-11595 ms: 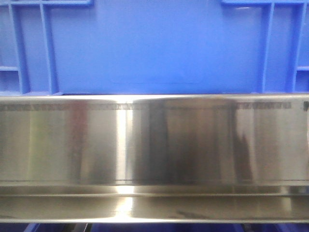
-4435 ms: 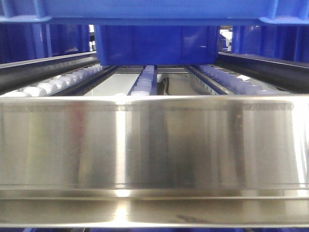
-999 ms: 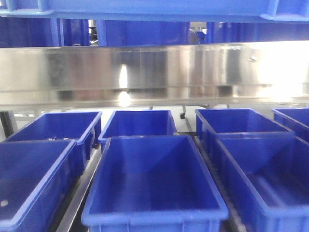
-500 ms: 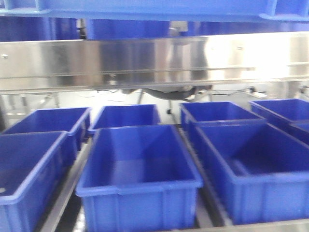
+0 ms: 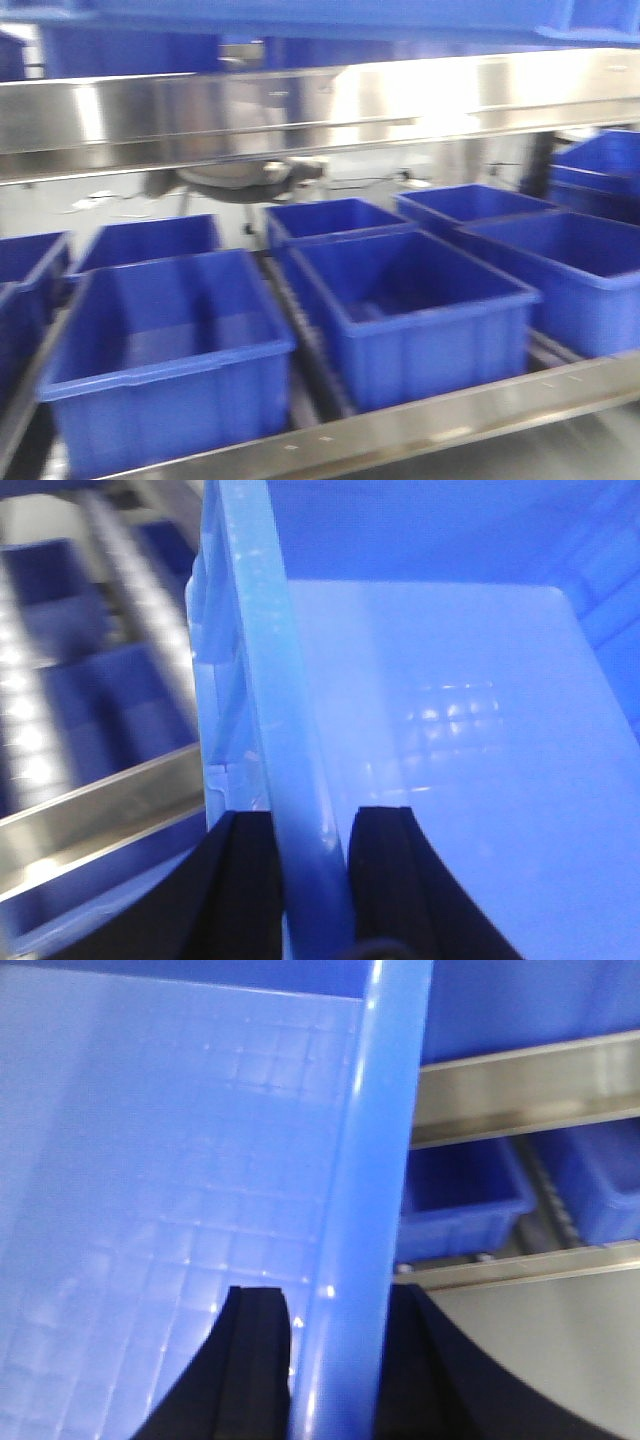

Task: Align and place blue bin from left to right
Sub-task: 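Back away from the shelf and turn while holding the bin in both grippers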

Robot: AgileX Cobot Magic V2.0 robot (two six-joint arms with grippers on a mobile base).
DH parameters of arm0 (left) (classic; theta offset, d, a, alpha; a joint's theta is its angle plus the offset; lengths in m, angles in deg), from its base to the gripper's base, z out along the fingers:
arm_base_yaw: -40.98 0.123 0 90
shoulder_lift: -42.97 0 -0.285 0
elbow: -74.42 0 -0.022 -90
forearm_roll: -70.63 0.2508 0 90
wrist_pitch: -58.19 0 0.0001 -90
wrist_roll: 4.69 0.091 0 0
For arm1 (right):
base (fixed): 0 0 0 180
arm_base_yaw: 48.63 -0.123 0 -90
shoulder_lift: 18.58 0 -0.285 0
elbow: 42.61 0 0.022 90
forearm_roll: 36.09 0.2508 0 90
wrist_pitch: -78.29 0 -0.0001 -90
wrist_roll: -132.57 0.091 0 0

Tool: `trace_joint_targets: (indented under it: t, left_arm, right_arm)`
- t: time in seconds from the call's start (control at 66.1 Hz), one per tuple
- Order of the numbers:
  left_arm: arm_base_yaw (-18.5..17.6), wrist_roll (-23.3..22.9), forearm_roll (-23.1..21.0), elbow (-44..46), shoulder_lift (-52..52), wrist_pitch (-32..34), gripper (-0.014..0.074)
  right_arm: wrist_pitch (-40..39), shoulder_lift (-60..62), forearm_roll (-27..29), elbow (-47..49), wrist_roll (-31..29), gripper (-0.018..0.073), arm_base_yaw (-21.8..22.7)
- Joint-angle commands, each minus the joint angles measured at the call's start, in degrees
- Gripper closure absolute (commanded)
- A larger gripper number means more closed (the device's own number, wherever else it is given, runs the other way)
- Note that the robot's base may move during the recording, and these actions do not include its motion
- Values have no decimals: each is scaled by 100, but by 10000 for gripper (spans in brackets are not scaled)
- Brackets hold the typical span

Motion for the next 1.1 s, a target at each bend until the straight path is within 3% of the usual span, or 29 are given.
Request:
trace_joint_targets:
  t: [0.0, 1.09]
  left_arm:
    - [-36, 85, -133, 89, 87, 556, 708]
    - [-36, 85, -110, 89, 87, 556, 708]
  right_arm:
    - [-549, 176, 103, 99, -114, 627, 0]
    - [-549, 176, 103, 99, -114, 627, 0]
